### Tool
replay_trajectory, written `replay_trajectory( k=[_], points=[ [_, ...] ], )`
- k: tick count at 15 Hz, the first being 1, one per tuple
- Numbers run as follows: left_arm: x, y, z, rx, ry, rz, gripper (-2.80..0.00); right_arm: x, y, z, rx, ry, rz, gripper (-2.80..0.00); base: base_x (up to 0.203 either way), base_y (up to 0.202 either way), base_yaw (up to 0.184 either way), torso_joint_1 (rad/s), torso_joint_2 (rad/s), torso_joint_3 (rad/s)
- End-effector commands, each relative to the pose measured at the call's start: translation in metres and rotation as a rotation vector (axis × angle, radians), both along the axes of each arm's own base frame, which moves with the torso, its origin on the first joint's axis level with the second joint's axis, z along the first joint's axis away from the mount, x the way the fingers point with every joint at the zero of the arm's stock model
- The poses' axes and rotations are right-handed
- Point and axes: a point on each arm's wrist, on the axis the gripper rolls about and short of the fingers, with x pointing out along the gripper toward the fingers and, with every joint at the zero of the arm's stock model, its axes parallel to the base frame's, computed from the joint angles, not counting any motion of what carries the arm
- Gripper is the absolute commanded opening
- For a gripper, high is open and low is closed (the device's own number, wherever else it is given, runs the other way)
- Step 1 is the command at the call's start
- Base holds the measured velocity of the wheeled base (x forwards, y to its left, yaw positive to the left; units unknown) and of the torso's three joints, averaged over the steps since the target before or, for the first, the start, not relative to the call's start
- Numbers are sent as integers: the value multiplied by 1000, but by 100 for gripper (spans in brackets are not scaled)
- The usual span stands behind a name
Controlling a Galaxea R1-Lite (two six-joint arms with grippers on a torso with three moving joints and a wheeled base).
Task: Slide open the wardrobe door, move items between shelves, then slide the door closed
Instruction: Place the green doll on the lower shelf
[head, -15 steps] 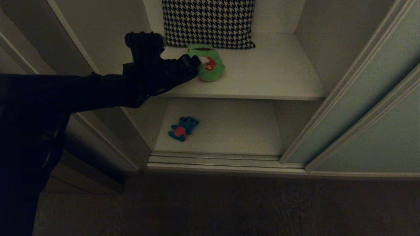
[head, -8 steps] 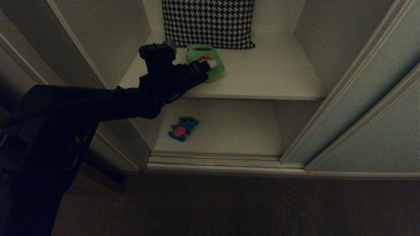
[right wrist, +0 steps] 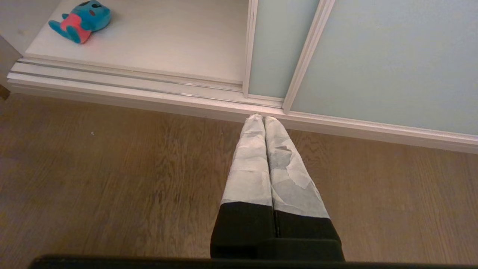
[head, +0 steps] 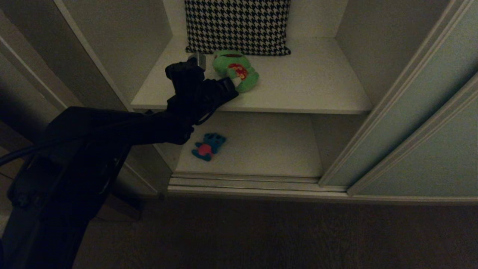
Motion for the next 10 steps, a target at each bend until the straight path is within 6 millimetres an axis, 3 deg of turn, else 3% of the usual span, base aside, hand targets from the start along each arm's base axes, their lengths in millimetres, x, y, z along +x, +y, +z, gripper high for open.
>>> replay_trajectory(
  k=[1, 5, 10],
  points=[
    [3, -2, -6, -2, 5, -3, -280, 0, 0, 0, 0, 0, 1, -280, 0, 0, 0, 0, 0, 0],
    [-4, 0, 8, -16, -37, -6, -280, 0, 0, 0, 0, 0, 1, -280, 0, 0, 0, 0, 0, 0],
    [-29, 10, 53, -24, -97, 8, -280, 0, 0, 0, 0, 0, 1, -280, 0, 0, 0, 0, 0, 0]
  ],
)
